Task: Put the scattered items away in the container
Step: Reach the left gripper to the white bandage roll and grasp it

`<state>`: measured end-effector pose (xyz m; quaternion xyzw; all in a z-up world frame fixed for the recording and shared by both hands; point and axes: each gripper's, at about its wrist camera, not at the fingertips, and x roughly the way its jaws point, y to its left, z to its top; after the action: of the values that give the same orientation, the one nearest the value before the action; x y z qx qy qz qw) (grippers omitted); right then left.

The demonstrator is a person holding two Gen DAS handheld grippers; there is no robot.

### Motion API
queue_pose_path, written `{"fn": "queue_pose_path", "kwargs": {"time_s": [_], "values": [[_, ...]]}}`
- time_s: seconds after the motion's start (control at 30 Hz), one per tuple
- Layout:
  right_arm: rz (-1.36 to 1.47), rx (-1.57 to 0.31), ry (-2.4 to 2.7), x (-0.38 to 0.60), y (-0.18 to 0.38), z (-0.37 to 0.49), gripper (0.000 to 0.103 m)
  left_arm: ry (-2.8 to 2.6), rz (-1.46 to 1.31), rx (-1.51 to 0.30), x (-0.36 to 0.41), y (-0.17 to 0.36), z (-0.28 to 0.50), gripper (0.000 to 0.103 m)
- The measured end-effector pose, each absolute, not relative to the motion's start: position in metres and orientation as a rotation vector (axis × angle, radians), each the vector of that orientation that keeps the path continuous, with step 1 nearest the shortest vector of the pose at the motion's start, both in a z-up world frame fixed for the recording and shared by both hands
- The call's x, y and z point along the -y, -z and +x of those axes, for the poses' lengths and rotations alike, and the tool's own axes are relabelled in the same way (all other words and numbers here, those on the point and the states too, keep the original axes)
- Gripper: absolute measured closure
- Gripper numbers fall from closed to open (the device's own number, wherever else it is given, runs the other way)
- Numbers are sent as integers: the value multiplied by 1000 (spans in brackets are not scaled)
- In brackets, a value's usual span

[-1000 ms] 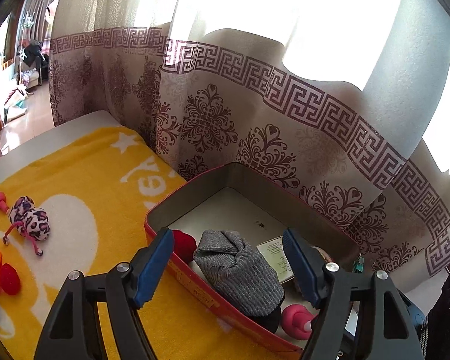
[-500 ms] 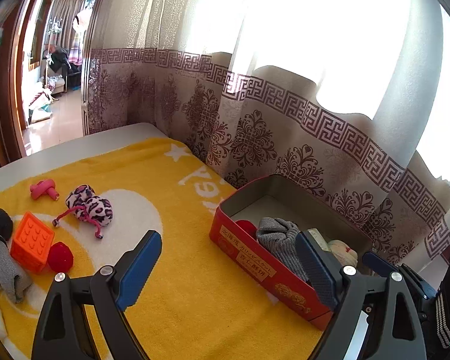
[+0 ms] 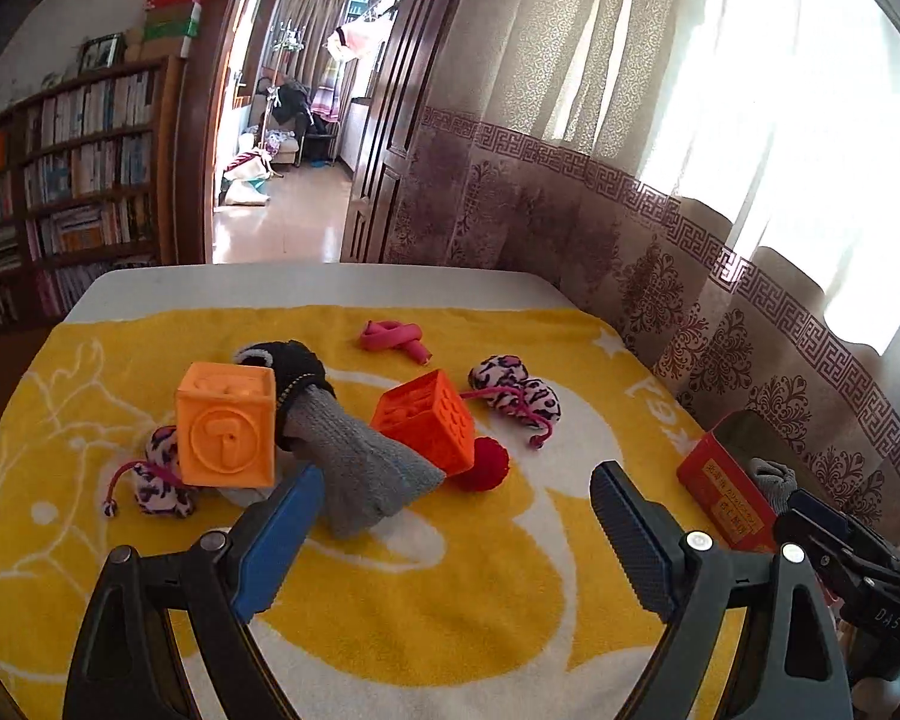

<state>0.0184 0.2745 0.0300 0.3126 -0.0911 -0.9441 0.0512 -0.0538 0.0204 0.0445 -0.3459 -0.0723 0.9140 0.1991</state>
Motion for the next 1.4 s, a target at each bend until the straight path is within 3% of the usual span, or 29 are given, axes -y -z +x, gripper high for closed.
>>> {"fn": "queue_pose_path", "kwargs": {"time_s": [0.33, 0.67, 0.83, 0.87, 0.9, 0.93, 1.4], "values": [[997, 267, 2753, -206, -15, -21, 25, -2677, -1138, 420, 76, 8, -68, 11], [1056, 263, 2731, -194, 12, -30, 25, -2659, -1212, 185, 39, 32, -73, 11], [1077, 298, 2736, -199, 23, -33, 25, -2637, -1273, 168, 38, 46, -80, 11], [1083, 300, 2736, -200, 25, -33, 25, -2634, -1284, 167, 38, 48, -82, 19], [1089, 300, 2735, -199, 27, -34, 25, -2624, -1302, 168, 38, 51, -84, 45], [1100, 298, 2728, -199, 29, -34, 25, -2604, -1320, 180, 38, 54, -86, 55], [1131, 249, 2550, -169, 13, -53, 25, -2607, -1230, 184, 37, 33, -72, 55]]}}
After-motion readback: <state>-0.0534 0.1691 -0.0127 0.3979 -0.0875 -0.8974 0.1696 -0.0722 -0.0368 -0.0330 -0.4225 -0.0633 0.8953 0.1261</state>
